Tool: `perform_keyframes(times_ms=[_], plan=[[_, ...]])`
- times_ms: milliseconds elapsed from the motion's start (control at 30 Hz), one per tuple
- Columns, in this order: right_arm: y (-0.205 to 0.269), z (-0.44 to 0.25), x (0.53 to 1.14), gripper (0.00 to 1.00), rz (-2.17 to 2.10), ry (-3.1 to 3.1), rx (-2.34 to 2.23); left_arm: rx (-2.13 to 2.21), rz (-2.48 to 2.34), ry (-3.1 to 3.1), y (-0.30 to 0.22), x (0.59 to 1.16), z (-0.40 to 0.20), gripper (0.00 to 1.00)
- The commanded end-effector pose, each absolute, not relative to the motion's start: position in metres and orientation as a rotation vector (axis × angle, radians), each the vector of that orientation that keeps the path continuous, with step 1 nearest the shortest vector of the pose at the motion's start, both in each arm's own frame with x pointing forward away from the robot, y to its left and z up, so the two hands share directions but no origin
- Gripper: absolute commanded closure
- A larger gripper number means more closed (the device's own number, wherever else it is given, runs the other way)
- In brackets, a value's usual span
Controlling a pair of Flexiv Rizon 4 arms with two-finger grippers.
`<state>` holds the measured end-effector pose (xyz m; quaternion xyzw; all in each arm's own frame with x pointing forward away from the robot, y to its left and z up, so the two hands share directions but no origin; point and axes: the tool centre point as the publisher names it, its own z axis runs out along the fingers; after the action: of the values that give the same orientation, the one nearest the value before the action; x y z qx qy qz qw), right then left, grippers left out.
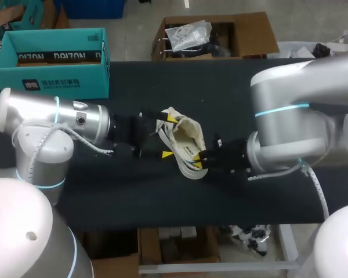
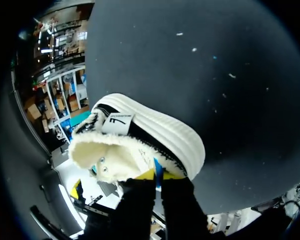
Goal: Open the shoe tongue, take the insole out of the shoe, put the insole back into the shoe, and pack the shoe into the shoebox
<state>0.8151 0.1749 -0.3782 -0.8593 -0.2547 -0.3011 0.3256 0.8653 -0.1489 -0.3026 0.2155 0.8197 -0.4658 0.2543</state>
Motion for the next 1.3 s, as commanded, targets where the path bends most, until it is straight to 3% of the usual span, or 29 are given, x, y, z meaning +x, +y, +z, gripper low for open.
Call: perform_keyframes(times_ms=[33, 133, 200, 233, 567, 667, 733, 1300], plan=[[0.184, -0.392, 0.826, 1.00, -0.672, -0.705, -2.304, 0.536, -1.253, 2.206, -0.125, 0.848, -0.286, 0.00], [0.183, -0.392, 0.825, 0.97, -0.674, -0.702, -2.315, 0.509, -1.237, 2.204, -0.116, 0.846, -0.280, 0.00], [0.181, -0.385, 0.822, 0.78, -0.695, -0.705, -2.324, 0.485, -1.235, 2.203, -0.109, 0.845, -0.277, 0.00], [0.180, -0.381, 0.820, 0.74, -0.707, -0.709, -2.336, 0.477, -1.224, 2.202, -0.106, 0.845, -0.275, 0.00], [0.169, -0.331, 0.792, 0.67, -0.784, -0.804, -2.420, 0.342, -1.178, 2.260, -0.074, 0.848, -0.257, 0.00], [0.170, -0.323, 0.789, 0.73, -0.810, -0.828, -2.415, 0.289, -1.197, 2.276, -0.065, 0.849, -0.254, 0.00], [0.173, -0.322, 0.792, 1.00, -0.826, -0.832, -2.398, 0.244, -1.237, 2.293, -0.061, 0.850, -0.254, 0.00], [0.200, -0.386, 0.832, 1.00, -0.716, -0.780, -2.201, 0.249, -1.244, 2.344, -0.059, 0.852, -0.254, 0.00]])
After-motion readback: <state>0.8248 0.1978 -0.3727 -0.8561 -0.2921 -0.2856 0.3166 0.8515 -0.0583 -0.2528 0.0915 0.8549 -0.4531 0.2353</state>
